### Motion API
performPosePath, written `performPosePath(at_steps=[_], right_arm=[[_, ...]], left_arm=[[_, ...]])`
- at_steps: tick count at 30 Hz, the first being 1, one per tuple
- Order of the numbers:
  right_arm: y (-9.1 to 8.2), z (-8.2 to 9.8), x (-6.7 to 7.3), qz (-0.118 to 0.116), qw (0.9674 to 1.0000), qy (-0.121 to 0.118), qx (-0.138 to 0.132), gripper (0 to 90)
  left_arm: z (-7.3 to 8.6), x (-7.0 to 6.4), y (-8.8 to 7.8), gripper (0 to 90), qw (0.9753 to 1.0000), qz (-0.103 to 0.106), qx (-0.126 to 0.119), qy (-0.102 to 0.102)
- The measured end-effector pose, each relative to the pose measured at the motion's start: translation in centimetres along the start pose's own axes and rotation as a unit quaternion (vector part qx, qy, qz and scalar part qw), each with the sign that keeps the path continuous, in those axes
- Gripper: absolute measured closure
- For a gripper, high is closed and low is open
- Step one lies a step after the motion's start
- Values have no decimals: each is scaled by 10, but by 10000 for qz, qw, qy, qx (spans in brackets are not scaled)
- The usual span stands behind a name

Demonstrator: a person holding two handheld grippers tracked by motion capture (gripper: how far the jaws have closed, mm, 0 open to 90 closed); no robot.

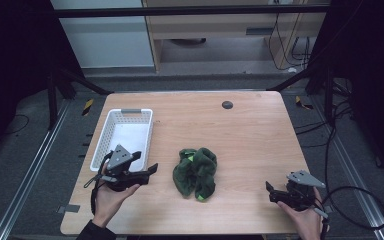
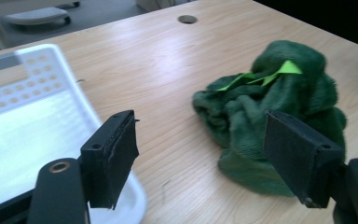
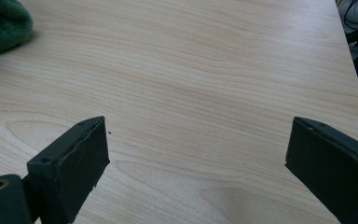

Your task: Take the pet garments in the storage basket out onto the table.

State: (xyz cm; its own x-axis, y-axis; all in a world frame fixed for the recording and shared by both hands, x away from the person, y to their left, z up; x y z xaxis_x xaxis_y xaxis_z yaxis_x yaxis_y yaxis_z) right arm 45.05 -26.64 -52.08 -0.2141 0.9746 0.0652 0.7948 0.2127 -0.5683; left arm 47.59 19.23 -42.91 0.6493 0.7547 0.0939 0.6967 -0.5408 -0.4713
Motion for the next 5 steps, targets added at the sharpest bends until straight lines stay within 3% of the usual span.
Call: performPosePath(at_steps=[5], right_arm=[[-2,0,1,-11,10000,11,-16,55]], left_arm=[[15,11,-14,255,9994,-252,-90,-237]])
Point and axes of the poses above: each handheld gripper's, and its own axes: y roughly forward along the jaws, z roughly out of its underside, x roughly to its left, the point moved 6 cm from there along y, roughly forward along the jaws, and after that the axes turned 8 degrees about y, right-handed, at the moved point
